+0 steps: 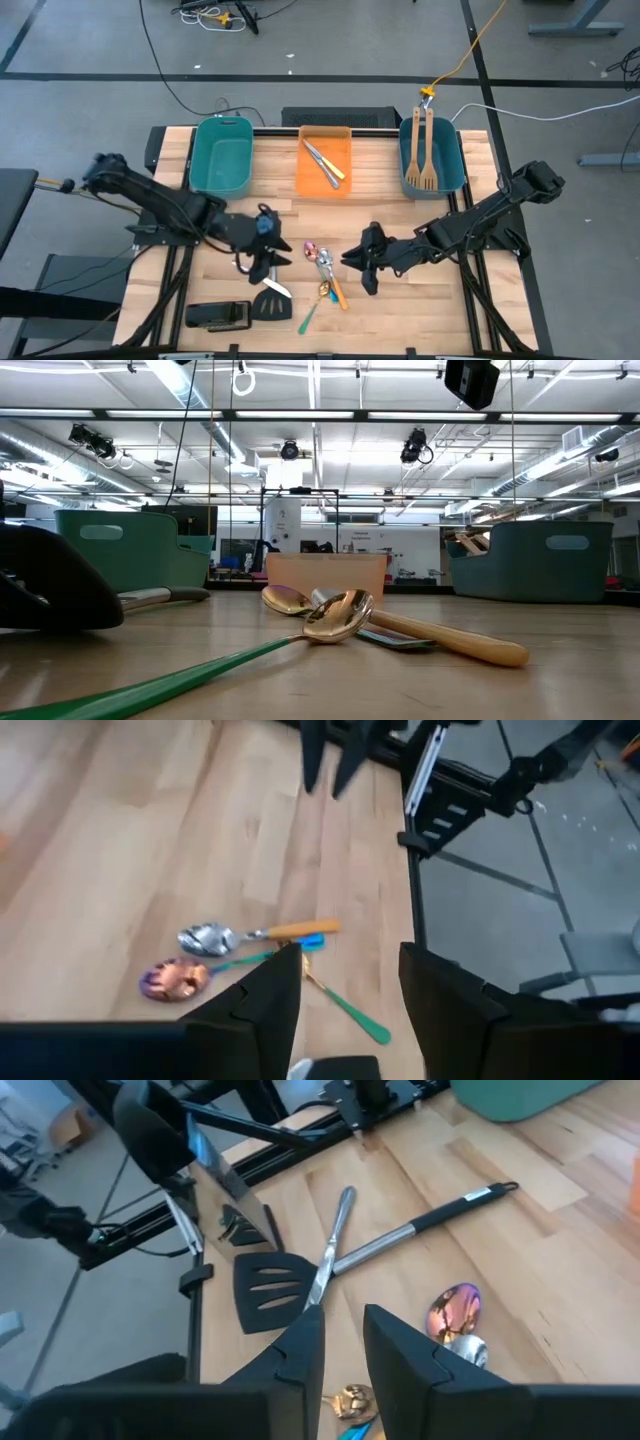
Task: Pick & Place Kitchen Items
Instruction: Put the gold spoon into the green bin
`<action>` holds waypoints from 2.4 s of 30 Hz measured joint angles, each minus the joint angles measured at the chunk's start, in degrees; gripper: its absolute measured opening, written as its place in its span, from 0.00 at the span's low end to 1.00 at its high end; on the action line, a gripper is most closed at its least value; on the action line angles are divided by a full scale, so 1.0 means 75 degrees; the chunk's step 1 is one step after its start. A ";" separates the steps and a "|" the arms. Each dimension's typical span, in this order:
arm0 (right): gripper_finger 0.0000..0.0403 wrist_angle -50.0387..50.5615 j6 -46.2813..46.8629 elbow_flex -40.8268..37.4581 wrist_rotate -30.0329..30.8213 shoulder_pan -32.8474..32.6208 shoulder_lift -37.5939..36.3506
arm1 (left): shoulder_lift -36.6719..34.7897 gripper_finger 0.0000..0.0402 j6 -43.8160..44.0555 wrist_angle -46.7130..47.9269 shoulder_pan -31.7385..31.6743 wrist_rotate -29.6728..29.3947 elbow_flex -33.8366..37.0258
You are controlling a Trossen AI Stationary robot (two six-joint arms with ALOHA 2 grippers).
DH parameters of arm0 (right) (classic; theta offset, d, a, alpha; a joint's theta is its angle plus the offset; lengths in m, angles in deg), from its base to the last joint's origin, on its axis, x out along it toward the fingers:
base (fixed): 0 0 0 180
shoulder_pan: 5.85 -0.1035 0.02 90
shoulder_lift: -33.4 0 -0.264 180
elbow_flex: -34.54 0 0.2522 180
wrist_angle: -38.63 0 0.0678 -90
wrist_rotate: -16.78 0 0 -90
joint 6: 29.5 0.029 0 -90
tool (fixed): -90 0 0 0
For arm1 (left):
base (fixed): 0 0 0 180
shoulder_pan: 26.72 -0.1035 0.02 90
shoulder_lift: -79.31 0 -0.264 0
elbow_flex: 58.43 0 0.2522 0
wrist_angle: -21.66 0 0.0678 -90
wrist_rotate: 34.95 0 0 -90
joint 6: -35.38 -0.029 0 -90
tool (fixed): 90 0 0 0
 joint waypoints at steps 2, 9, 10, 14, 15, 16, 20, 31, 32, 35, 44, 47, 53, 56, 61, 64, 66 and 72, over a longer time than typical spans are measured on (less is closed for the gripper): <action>0.21 0.0106 0.0110 0.0000 0.0090 0.0003 0.0000 | 0.0100 0.44 0.0217 -0.0004 0.0150 -0.0074 0.0000; 0.21 0.0329 0.0302 0.0000 0.0269 0.0009 0.0000 | 0.0365 0.44 0.0847 -0.0020 0.0531 -0.0327 0.0000; 0.21 0.0329 0.0304 0.0000 0.0269 0.0009 0.0000 | 0.0412 0.44 0.0957 -0.0021 0.0568 -0.0338 0.0000; 0.21 0.0340 0.0302 0.0000 0.0269 0.0020 0.0000 | 0.0660 0.44 0.1248 -0.0057 0.0670 -0.0352 -0.0003; 0.21 0.0355 0.0302 0.0000 0.0269 0.0023 0.0000 | 0.0755 0.44 0.1334 -0.0052 0.0676 -0.0352 -0.0014; 0.21 0.0381 0.0302 0.0000 0.0269 0.0023 0.0000 | 0.0865 0.44 0.1400 -0.0028 0.0678 -0.0326 -0.0033; 0.21 0.0492 0.0299 0.0000 0.0269 0.0023 0.0000 | 0.1368 0.44 0.1454 -0.0019 0.0756 -0.0178 -0.0333; 0.21 0.0864 0.0538 0.0000 0.0205 0.0023 0.0000 | 0.2949 0.44 0.2037 0.0912 0.1068 -0.0118 -0.1666; 0.21 0.0877 0.0571 0.0000 0.0205 0.0023 0.0000 | 0.3092 0.44 0.2105 0.0922 0.1084 -0.0111 -0.1751; 0.21 0.0904 0.0688 0.0000 0.0202 0.0023 0.0000 | 0.3500 0.44 0.2307 0.0996 0.1107 0.0005 -0.1937; 0.21 0.0974 0.0890 0.0001 0.0203 0.0023 0.0000 | 0.4406 0.44 0.2963 0.1070 0.1081 0.0084 -0.1984; 0.21 0.0990 0.0934 0.0003 0.0205 0.0023 0.0000 | 0.4591 0.44 0.3033 0.1051 0.1080 0.0085 -0.1982; 0.21 0.1008 0.0966 0.0003 0.0231 0.0023 0.0000 | 0.4879 0.44 0.3289 0.0977 0.1004 0.0093 -0.1982; 0.21 0.1007 0.0966 0.0003 0.0351 0.0023 0.0000 | 0.5037 0.44 0.3402 0.0935 0.0948 0.0125 -0.1982; 0.21 0.1013 0.0964 0.0003 0.0470 0.0023 0.0000 | 0.5187 0.44 0.3455 0.0829 0.0830 0.0229 -0.1982; 0.21 0.1011 0.0964 0.0003 0.0470 0.0023 0.0000 | 0.5220 0.44 0.3459 0.0736 0.0797 0.0271 -0.1982; 0.21 0.1011 0.0961 0.0003 0.0470 0.0023 0.0000 | 0.5241 0.44 0.3459 0.0676 0.0784 0.0314 -0.1982; 0.21 0.1007 0.0929 0.0003 0.0470 0.0023 0.0000 | 0.5374 0.44 0.3464 0.0483 0.0786 0.0422 -0.2055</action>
